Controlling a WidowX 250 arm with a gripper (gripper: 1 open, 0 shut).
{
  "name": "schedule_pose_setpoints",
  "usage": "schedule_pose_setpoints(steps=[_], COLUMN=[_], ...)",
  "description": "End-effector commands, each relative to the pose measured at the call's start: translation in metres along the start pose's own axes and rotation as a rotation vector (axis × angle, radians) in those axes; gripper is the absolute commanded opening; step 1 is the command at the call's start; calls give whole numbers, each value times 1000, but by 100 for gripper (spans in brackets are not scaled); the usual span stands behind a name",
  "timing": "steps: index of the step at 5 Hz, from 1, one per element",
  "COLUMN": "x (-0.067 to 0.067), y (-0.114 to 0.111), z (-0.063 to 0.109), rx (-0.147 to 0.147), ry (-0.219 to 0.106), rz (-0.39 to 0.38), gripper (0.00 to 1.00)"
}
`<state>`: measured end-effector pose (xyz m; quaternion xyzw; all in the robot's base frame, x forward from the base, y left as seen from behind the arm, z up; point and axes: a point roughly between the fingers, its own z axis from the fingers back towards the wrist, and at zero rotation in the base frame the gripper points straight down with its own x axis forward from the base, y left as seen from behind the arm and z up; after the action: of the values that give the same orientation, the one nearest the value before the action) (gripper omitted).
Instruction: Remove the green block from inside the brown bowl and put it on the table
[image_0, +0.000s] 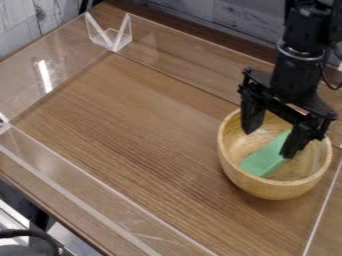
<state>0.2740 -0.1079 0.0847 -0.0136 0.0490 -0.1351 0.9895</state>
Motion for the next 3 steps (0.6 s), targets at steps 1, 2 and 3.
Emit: schedule_pose_setpoints(steps=[1, 2, 3], x=[4, 5, 5], y=[-2, 0, 2], z=[9, 8, 7], rx=[-4, -5, -5], ry=[-41, -41, -41], rz=[-12, -13, -15], gripper=[100, 100, 100])
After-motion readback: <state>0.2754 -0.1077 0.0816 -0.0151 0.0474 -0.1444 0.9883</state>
